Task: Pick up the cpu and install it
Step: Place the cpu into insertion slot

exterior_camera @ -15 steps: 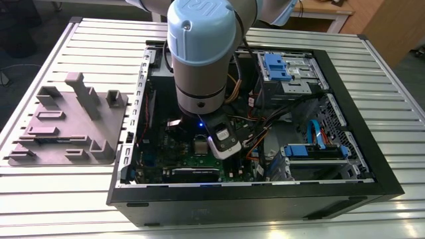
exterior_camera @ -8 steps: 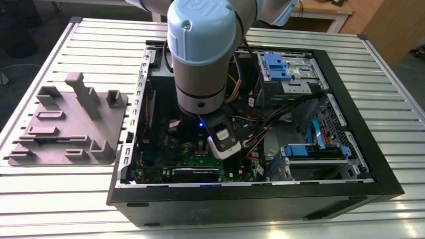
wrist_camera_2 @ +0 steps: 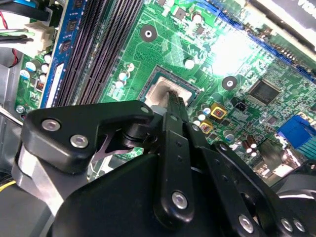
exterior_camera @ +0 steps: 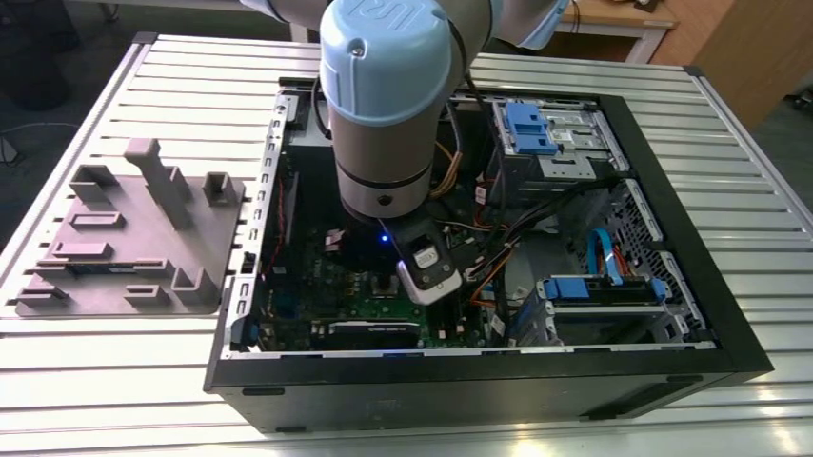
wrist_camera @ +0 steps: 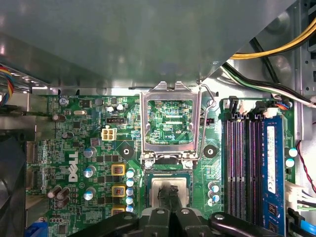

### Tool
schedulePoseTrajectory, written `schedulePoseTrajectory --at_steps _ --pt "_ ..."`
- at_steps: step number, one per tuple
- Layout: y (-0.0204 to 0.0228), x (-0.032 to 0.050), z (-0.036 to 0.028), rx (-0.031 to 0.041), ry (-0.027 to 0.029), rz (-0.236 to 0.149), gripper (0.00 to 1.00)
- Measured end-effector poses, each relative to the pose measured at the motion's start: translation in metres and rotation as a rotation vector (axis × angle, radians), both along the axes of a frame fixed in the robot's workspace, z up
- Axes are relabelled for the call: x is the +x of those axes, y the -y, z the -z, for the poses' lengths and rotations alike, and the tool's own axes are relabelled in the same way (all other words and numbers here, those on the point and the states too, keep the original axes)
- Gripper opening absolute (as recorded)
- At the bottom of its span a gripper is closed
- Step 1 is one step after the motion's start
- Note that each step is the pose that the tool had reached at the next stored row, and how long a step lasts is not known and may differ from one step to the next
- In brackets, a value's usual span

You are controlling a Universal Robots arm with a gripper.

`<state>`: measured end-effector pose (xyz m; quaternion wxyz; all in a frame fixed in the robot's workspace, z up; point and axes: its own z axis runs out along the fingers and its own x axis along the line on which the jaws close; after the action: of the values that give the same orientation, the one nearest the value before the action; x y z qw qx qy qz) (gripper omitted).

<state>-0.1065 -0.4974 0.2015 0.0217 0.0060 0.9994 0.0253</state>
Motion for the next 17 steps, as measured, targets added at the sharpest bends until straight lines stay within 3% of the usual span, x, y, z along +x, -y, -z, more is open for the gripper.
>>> schedulePoseTrajectory --at_steps 5,17 --pt "0.0000 0.0001 0.0058 0.0000 0.0006 0.000 0.10" --pt "-0.0002 0.0001 0.0072 0.0011 0.0012 0.000 0.10"
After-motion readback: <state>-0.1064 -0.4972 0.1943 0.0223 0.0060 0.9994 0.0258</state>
